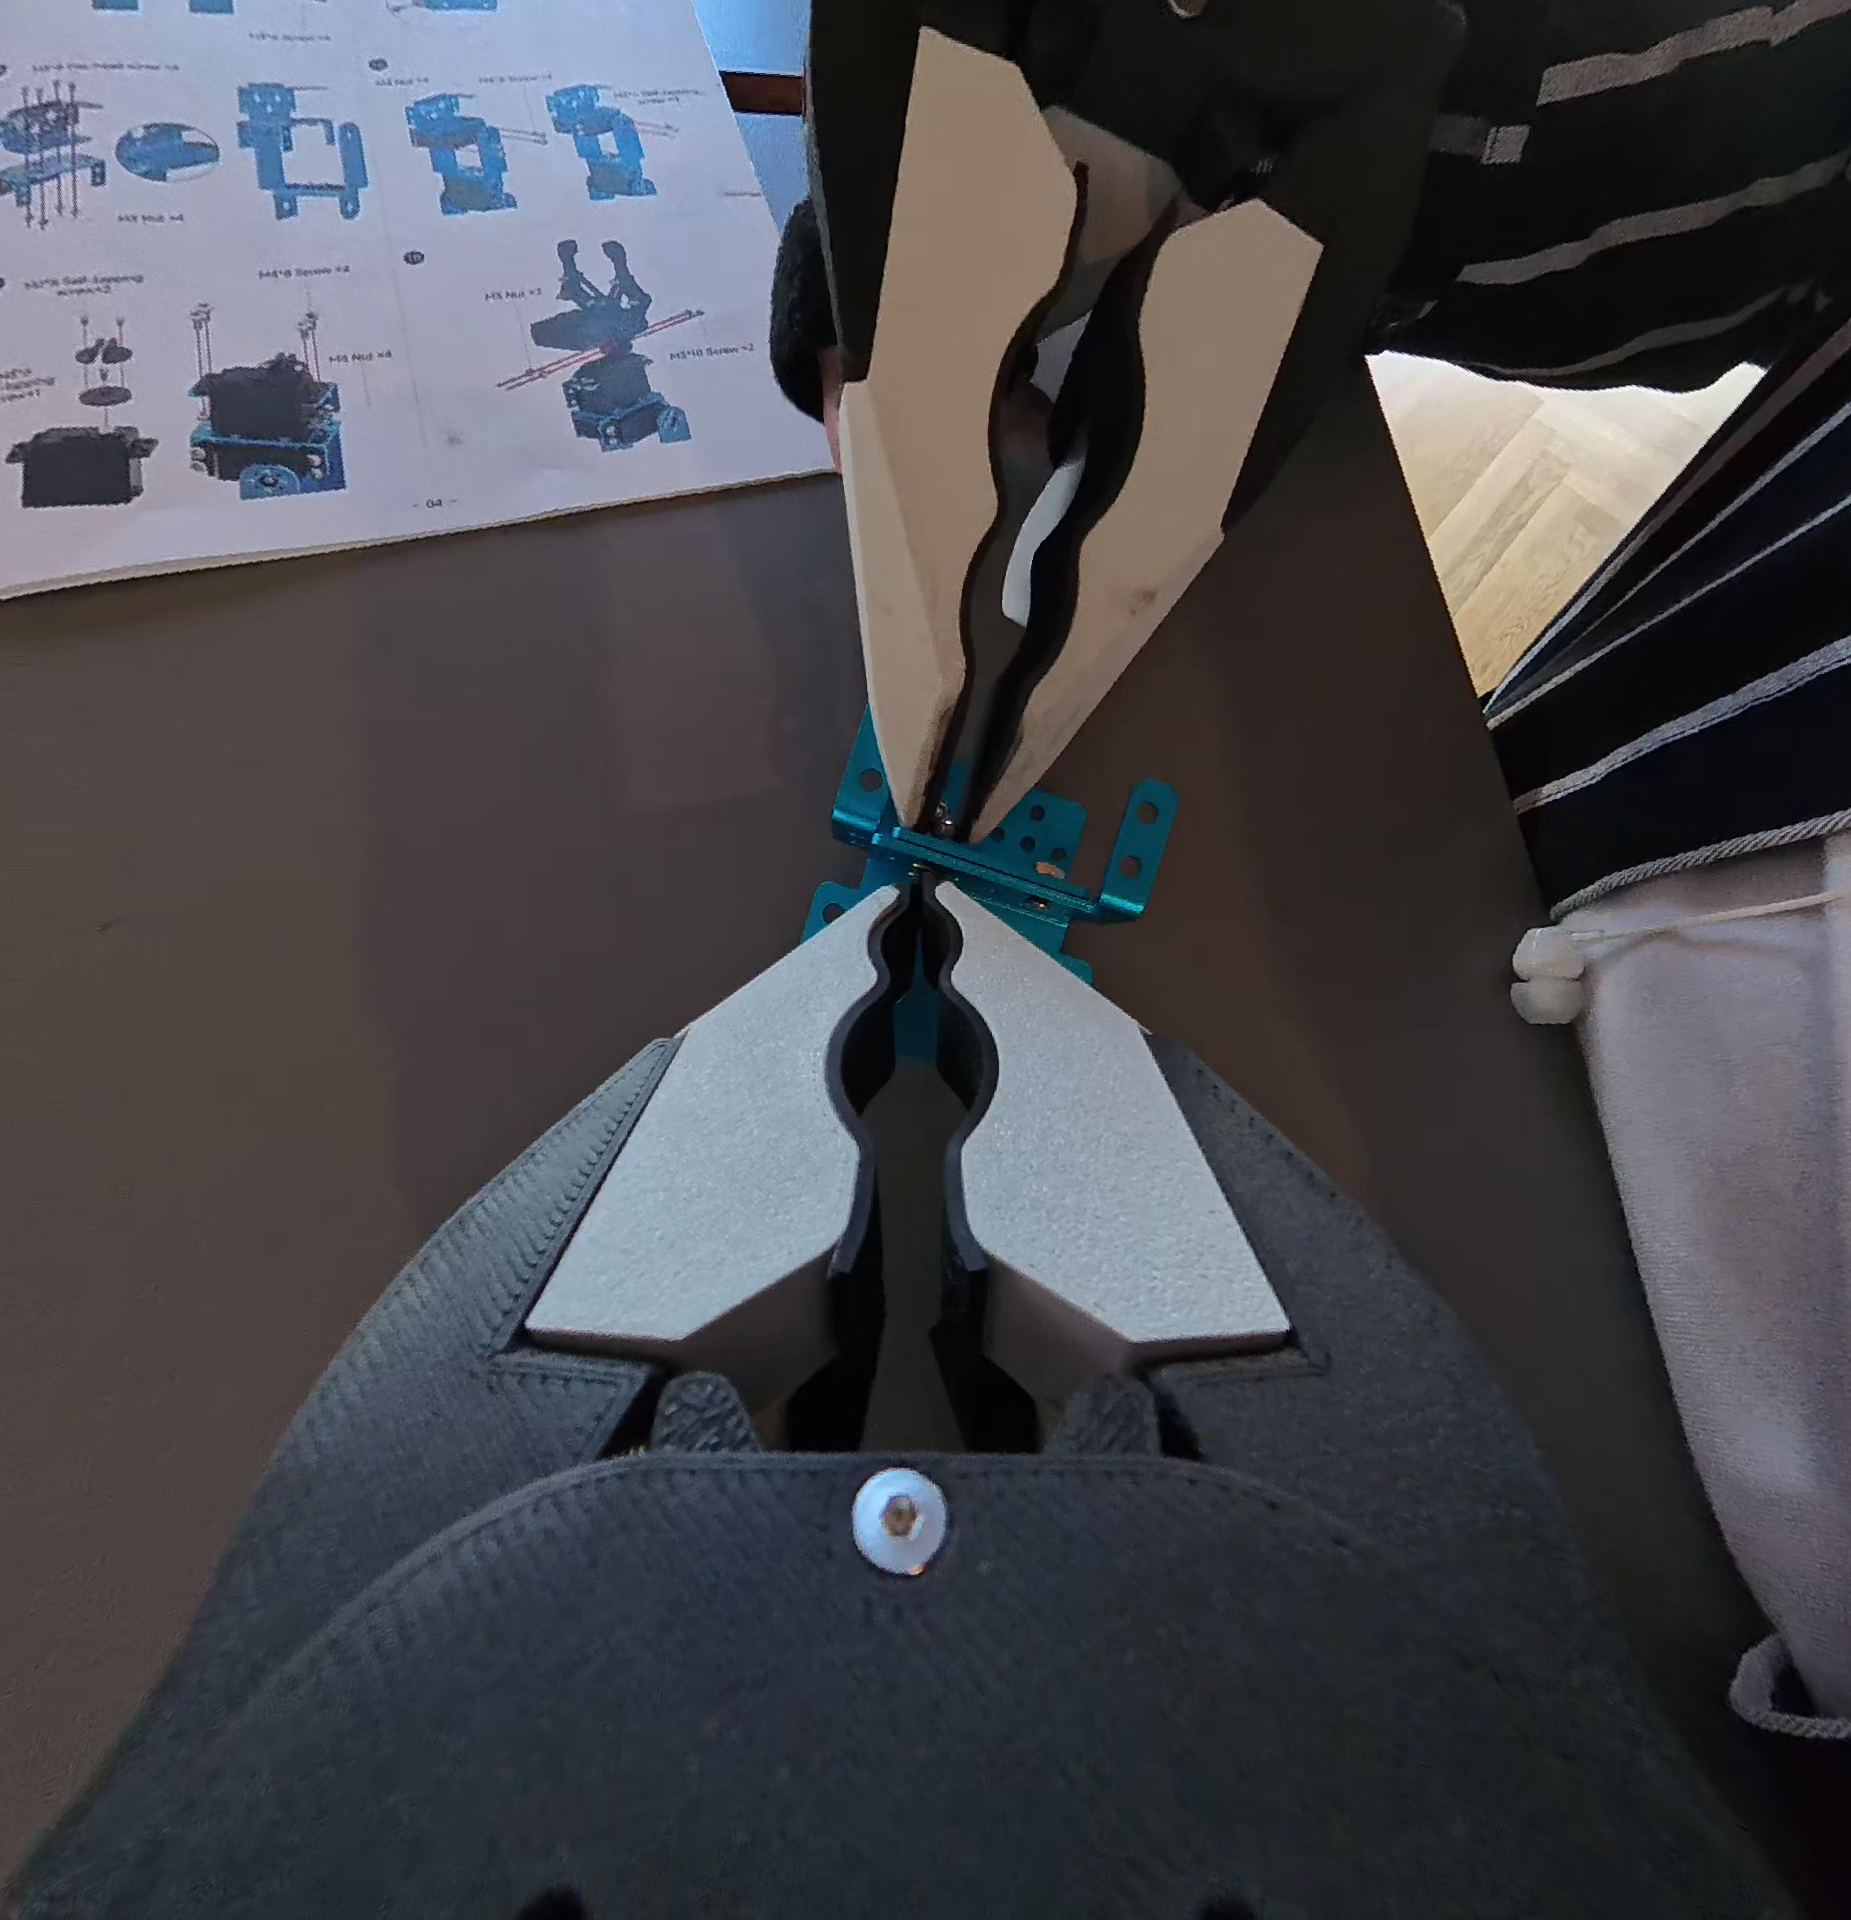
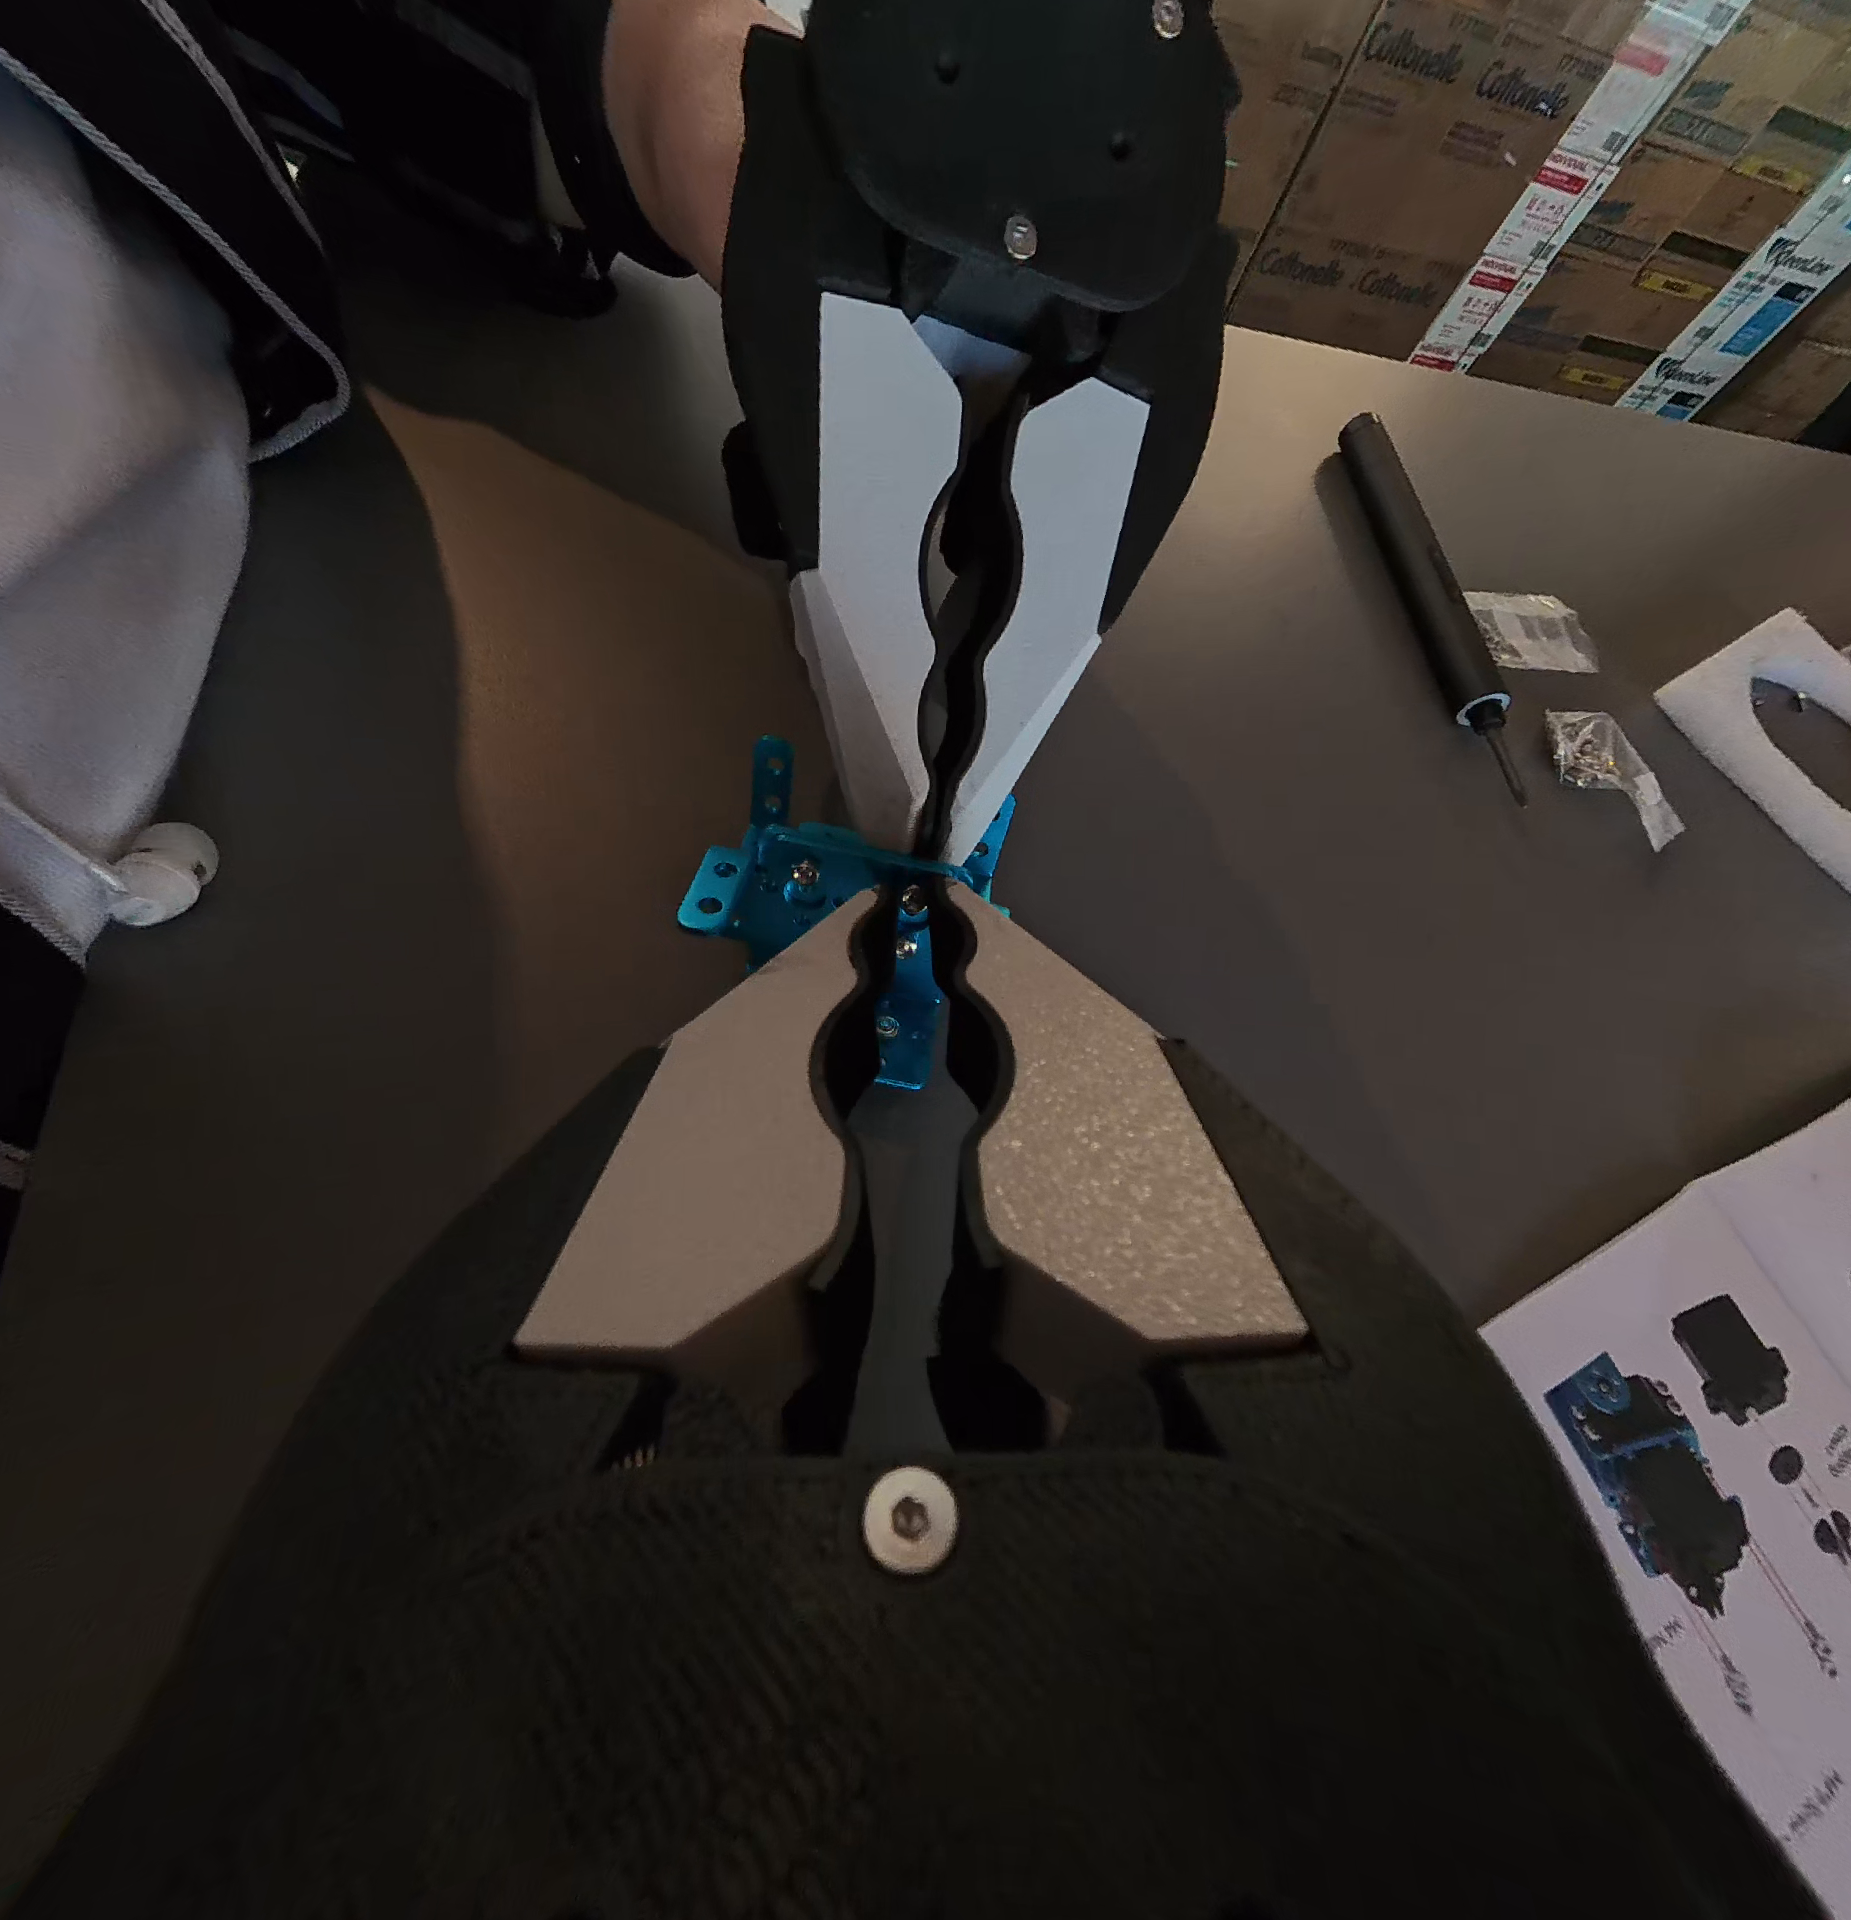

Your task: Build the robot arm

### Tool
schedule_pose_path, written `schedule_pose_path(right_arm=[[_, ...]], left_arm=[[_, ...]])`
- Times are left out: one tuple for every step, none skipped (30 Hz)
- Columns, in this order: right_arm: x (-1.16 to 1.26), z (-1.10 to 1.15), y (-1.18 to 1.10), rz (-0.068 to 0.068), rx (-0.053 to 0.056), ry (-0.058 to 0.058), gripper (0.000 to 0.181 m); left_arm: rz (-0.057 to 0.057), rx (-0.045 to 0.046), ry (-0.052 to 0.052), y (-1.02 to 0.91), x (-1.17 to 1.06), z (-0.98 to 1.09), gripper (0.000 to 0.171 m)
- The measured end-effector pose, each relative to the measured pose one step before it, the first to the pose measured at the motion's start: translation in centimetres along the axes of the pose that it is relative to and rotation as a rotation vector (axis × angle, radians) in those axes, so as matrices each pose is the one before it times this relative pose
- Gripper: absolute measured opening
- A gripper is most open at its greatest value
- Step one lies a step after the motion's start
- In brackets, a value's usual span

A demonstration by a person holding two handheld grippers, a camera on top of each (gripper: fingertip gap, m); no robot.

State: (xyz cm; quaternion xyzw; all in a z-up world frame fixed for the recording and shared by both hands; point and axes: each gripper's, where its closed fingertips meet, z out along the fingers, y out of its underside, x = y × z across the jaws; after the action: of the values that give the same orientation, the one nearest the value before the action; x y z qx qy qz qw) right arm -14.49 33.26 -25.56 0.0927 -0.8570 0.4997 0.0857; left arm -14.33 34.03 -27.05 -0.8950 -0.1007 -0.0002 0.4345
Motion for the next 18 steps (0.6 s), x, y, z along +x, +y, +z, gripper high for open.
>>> schedule_pose_path(right_arm=[[-0.029, -0.011, -0.005, -0.0110, -0.0022, 0.0036, 0.005], [-0.015, -0.009, 0.011, -0.0122, -0.0036, 0.0054, 0.006], [0.013, 0.000, 0.020, -0.0109, -0.0047, 0.0066, 0.006], [-0.021, 0.004, -0.012, -0.0076, -0.0024, 0.0044, 0.006], [0.001, 0.008, 0.004, -0.0052, -0.0024, 0.0029, 0.006], [0.003, -0.003, -0.001, -0.0053, -0.0014, 0.0031, 0.006], [0.004, -0.009, -0.011, -0.0069, -0.0015, 0.0029, 0.006], [-0.037, -0.004, 0.003, -0.0084, -0.0018, 0.0010, 0.006], [0.006, -0.015, 0.007, -0.0099, -0.0020, 0.0040, 0.006], [0.024, -0.001, -0.014, -0.0115, -0.0013, 0.0074, 0.005], [-0.002, -0.010, -0.030, -0.0118, -0.0005, 0.0051, 0.005], [0.012, 0.015, 0.000, -0.0093, -0.0029, 0.0053, 0.005], [0.040, 0.014, 0.016, -0.0096, -0.0020, 0.0072, 0.005], [-0.030, 0.012, 0.011, -0.0082, -0.0011, 0.0023, 0.005], [-0.036, -0.019, -0.058, -0.0031, 0.0029, 0.0004, 0.005], [-0.002, -0.015, -0.032, 0.0000, 0.0047, 0.0012, 0.005], [-0.032, 0.014, 0.060, 0.0043, 0.0005, -0.0035, 0.005], [-0.004, 0.005, 0.042, 0.0058, 0.0015, -0.0026, 0.005]], left_arm=[[0.0000, 0.00011, 0.0006, -0.002, 0.008, 0.001, 0.000], [-0.0007, 0.00018, 0.0006, 0.005, 0.012, 0.007, 0.000], [-0.0009, 0.00086, 0.0001, -0.014, -0.002, 0.007, 0.000], [-0.0001, 0.00001, -0.0001, 0.003, 0.010, 0.013, 0.000], [0.0009, -0.00031, -0.0009, 0.000, -0.007, 0.005, 0.000], [0.0010, -0.00019, -0.0008, -0.002, 0.002, -0.009, 0.000], [0.0004, 0.00014, -0.0003, 0.002, 0.004, 0.014, 0.000], [-0.0004, 0.00021, 0.0005, -0.003, 0.010, 0.001, 0.000], [-0.0006, -0.00005, 0.0006, 0.001, 0.013, 0.000, 0.000], [0.0003, 0.00012, -0.0003, -0.008, -0.005, 0.009, 0.000], [0.0011, 0.00003, -0.0007, 0.003, 0.002, -0.002, 0.000], [0.0006, -0.00015, -0.0007, 0.004, -0.012, 0.013, 0.000], [-0.0002, -0.00041, -0.0011, 0.012, -0.025, 0.004, 0.000], [0.0003, -0.00002, -0.0003, 0.000, -0.006, 0.000, 0.000], [0.0002, 0.00088, 0.0006, -0.006, 0.005, -0.002, 0.000], [-0.0006, -0.00013, 0.0007, 0.004, 0.015, 0.013, 0.000], [0.0001, -0.00009, 0.0001, 0.001, 0.001, -0.001, 0.000], [0.0012, 0.00098, -0.0016, -0.004, -0.014, -0.003, 0.000]])
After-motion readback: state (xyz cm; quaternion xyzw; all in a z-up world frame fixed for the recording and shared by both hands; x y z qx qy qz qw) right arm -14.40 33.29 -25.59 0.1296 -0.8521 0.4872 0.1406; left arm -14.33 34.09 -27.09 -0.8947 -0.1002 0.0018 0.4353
